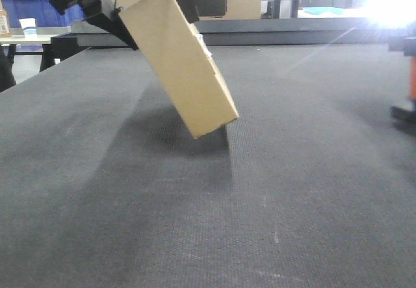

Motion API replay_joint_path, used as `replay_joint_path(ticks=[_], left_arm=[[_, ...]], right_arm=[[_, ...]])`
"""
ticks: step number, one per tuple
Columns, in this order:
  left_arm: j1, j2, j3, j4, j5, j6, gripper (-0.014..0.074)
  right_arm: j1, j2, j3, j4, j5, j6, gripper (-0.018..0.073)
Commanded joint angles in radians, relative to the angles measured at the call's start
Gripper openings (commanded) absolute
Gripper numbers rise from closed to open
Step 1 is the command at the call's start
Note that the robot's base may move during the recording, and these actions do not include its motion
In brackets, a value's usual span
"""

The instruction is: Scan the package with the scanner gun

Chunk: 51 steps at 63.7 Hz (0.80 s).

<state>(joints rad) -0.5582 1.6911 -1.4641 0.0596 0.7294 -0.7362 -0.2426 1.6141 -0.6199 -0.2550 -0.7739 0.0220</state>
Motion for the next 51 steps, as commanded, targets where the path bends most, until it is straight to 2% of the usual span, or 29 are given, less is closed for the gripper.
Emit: replay_joint_path(ticks=[1, 5, 8, 22, 32, 44, 51], left_arm=[[-0.010, 0.000, -0.003, -0.019, -0.013, -0.006, -0.0111], [-0.017, 0.000, -0.003, -0.019, -0.013, -0.006, -0.0111], [-0.019, 0.000, -0.003, -0.010, -0.013, -0.006, -0.0111], [-0.019, 0.000, -0.003, 0.021, -0.013, -0.006, -0.0111], [-0.019, 0.000, -0.003, 0.026, -0.013, -0.006, -0.0111], [-0.019, 0.000, -0.003, 0.032, -0.013, -0.006, -0.0111], [-0.019, 0.000, -0.003, 0.032, -0.013, -0.006, -0.0111]], right_arm=[[0.026, -0.054, -0.007, 0.255, -0.011, -0.185, -0.0157], [0.062, -0.067, -0.007, 0.379, -0.020, -0.302, -0.0157], [0.084, -0.069, -0.007, 0.416, -0.022, -0.357, -0.0157], [0.167, -0.062, -0.007, 0.436, -0.026, -0.380, -0.0157], [0.182, -0.060, -0.007, 0.493, -0.050, -0.390, -0.0157], [0.184, -0.060, -0.007, 0.553, -0.056, -0.534, -0.0157], [0.184, -0.060, -0.007, 0.558, -0.058, -0.571, -0.0157]])
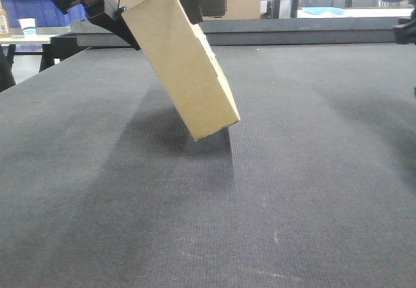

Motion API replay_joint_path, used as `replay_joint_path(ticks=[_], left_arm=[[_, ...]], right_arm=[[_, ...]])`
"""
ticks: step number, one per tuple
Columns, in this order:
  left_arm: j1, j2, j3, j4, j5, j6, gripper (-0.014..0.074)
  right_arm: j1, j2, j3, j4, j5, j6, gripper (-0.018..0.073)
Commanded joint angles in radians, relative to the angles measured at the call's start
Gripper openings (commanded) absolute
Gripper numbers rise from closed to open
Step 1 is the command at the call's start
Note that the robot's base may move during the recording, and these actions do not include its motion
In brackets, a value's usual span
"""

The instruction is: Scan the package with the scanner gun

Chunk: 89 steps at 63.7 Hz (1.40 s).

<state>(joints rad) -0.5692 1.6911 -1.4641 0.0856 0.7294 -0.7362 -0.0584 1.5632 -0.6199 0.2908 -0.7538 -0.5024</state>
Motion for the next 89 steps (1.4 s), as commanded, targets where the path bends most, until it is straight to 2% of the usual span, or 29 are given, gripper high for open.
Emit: replay_joint_path(ticks=[1, 8, 20, 23, 30, 34, 38, 58, 89], left_arm=[[-0.008, 0.000, -0.003, 0.006, -0.013, -0.006, -0.0111], [-0.008, 0.000, -0.003, 0.006, -0.011, -0.006, -0.0111], [-0.008, 0.000, -0.003, 0.006, -0.011, -0.006, -0.0111], [-0.008, 0.000, -0.003, 0.006, -0.011, -0.006, -0.0111], [-0.008, -0.007, -0.003, 0.027, -0.011, -0.006, -0.0111], [-0.008, -0.016, -0.003, 0.055, -0.011, -0.006, -0.0111], [-0.008, -0.027, -0.003, 0.083, -0.007, -0.006, -0.0111], [-0.006, -0.042, -0.003, 0.107, 0.015, -0.006, -0.0111], [-0.006, -0.042, -0.003, 0.107, 0.015, -0.006, -0.0111]], right_arm=[[0.000, -0.009, -0.007, 0.012, -0.078, -0.055, -0.0157], [0.000, -0.009, -0.007, 0.042, -0.082, -0.132, -0.0157], [0.000, -0.009, -0.007, 0.086, -0.099, -0.110, -0.0158], [0.000, -0.009, -0.007, 0.086, -0.099, -0.028, -0.0158], [0.000, -0.009, -0.007, 0.086, -0.075, 0.335, -0.0158], [0.000, -0.002, -0.007, 0.086, -0.068, 0.450, -0.0158], [0.004, 0.013, -0.007, 0.086, -0.070, 0.513, -0.0158], [0.053, 0.114, -0.007, 0.090, -0.254, 0.519, -0.0158], [0.053, 0.161, -0.007, 0.081, -0.239, 0.516, -0.0158]])
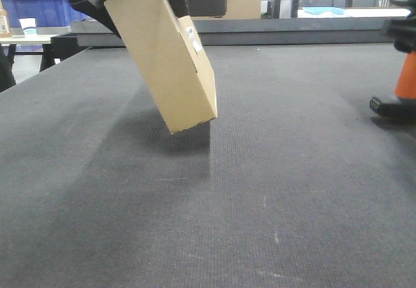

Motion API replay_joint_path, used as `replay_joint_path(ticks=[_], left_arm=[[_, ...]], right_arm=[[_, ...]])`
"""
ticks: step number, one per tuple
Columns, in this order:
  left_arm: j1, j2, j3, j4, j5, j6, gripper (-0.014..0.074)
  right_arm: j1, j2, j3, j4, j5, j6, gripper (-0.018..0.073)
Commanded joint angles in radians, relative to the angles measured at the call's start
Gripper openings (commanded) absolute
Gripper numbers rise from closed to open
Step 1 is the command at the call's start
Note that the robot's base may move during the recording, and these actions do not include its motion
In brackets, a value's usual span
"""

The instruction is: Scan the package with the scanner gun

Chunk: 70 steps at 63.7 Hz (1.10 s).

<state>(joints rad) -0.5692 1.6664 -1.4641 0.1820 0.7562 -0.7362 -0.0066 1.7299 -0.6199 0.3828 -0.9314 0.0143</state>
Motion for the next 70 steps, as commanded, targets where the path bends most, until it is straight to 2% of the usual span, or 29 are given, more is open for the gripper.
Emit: replay_joint_path(ticks=[1, 10, 14, 23, 29, 35, 48, 63, 70], left_arm=[[-0.006, -0.018, -0.003, 0.010, -0.012, -0.006, -0.0111], [-0.006, -0.018, -0.003, 0.010, -0.012, -0.006, -0.0111], [-0.006, -0.018, -0.003, 0.010, -0.012, -0.006, -0.0111], [-0.006, -0.018, -0.003, 0.010, -0.012, -0.006, -0.0111], [-0.006, -0.018, -0.003, 0.010, -0.012, -0.006, -0.0111], [-0.006, -0.018, -0.003, 0.010, -0.012, -0.006, -0.0111], [-0.006, -0.018, -0.003, 0.010, -0.012, -0.006, -0.0111], [-0.006, -0.018, -0.003, 0.015, -0.012, -0.004, -0.0111], [-0.006, -0.021, -0.003, 0.085, 0.034, 0.001, -0.0111]], right_arm=[[0.001, -0.005, -0.007, -0.011, -0.062, -0.001, -0.0158], [0.001, -0.005, -0.007, -0.011, -0.046, -0.014, -0.0141], [0.001, -0.005, -0.007, -0.011, -0.014, -0.014, -0.0045], [0.001, -0.005, -0.007, -0.011, 0.045, -0.014, 0.0279], [0.001, -0.005, -0.007, -0.012, 0.045, -0.014, 0.0398], [0.001, -0.007, -0.005, -0.020, 0.045, -0.014, 0.0475], [0.001, -0.059, 0.022, -0.167, 0.052, -0.014, 0.0494], [0.001, -0.127, 0.129, -0.171, 0.049, -0.014, 0.0494], [0.001, -0.185, 0.214, -0.174, 0.016, -0.014, 0.0494]])
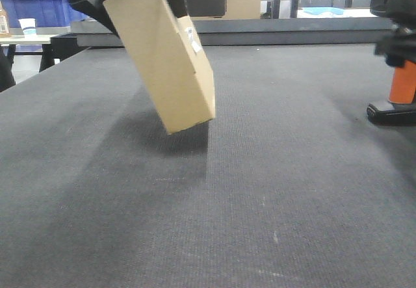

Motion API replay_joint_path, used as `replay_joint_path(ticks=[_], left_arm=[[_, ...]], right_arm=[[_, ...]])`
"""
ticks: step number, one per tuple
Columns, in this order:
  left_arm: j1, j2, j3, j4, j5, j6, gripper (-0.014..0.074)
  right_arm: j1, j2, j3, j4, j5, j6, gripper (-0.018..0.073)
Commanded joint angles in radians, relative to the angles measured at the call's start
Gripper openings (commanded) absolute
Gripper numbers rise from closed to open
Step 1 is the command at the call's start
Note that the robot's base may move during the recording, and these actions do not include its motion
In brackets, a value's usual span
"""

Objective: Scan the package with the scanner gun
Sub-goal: 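Lower the box onto the table with the left gripper and release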

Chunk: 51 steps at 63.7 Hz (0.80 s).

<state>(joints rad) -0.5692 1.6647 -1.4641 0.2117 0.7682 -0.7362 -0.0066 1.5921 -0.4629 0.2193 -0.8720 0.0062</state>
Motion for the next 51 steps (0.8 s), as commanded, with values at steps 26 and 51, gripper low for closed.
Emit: replay_joint_path(ticks=[26, 51], left_arm=[[0.114, -0.052, -0.005, 0.143, 0.131, 0.288, -0.0111], [0.318, -0.052, 0.031, 0.016, 0.091, 0.458, -0.0111]], right_arm=[[0.001, -0.355, 0.267, -0.027, 0.030, -0.006, 0.0484], [0.001, -0.526, 0.267, -0.174, 0.200, -0.006, 0.0484]])
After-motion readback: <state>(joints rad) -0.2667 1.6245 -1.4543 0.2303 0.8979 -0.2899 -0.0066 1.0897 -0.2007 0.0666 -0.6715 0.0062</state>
